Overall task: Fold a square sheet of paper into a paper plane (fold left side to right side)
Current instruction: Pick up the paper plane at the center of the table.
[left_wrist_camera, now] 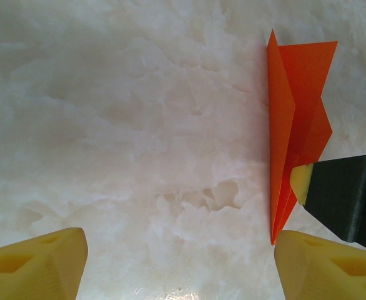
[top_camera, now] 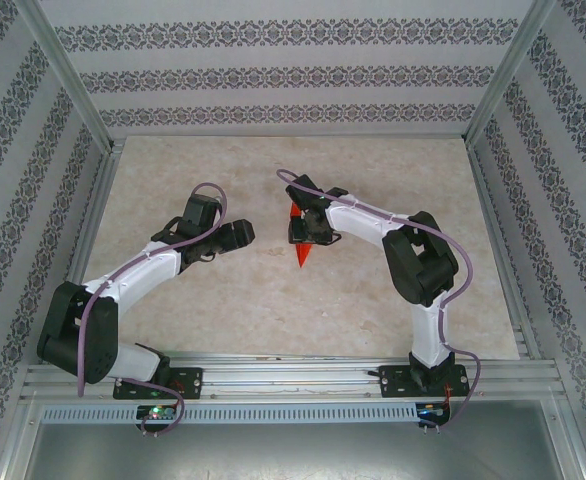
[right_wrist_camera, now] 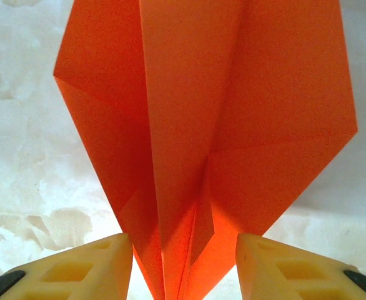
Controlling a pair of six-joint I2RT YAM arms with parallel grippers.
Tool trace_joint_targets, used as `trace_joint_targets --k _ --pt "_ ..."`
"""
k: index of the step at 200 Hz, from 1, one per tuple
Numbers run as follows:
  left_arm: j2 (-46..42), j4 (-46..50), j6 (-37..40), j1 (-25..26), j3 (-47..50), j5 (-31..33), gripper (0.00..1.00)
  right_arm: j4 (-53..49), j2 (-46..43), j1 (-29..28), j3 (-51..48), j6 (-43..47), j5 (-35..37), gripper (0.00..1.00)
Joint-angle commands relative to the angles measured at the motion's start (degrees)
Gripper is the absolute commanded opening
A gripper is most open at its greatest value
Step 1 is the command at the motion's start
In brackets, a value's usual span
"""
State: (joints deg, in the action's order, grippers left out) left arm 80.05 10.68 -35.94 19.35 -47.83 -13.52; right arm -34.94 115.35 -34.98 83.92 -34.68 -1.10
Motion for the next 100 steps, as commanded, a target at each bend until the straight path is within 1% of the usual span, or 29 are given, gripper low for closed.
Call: trace_joint_targets --k 1,15,92,100 --pt "0.54 0.48 1.40 -1.04 -1.55 -0.64 0.78 0.09 -0.90 0.73 -0.60 -1.09 0.46 0.47" --pt "0.61 0.62 1.49 -1.07 -1.63 -0.54 0.78 0.31 -0.58 0.80 -0.42 -1.18 0.48 0.47" --pt "0.62 0.75 1.58 -1.07 -1.56 -0.46 0.79 0.13 1.54 1.10 1.13 -1.01 0.61 0.36" --pt "0.63 0.75 1.62 -1.08 -1.58 -0.46 0.79 0.05 1.80 1.06 1.40 -1.01 0.63 0.33"
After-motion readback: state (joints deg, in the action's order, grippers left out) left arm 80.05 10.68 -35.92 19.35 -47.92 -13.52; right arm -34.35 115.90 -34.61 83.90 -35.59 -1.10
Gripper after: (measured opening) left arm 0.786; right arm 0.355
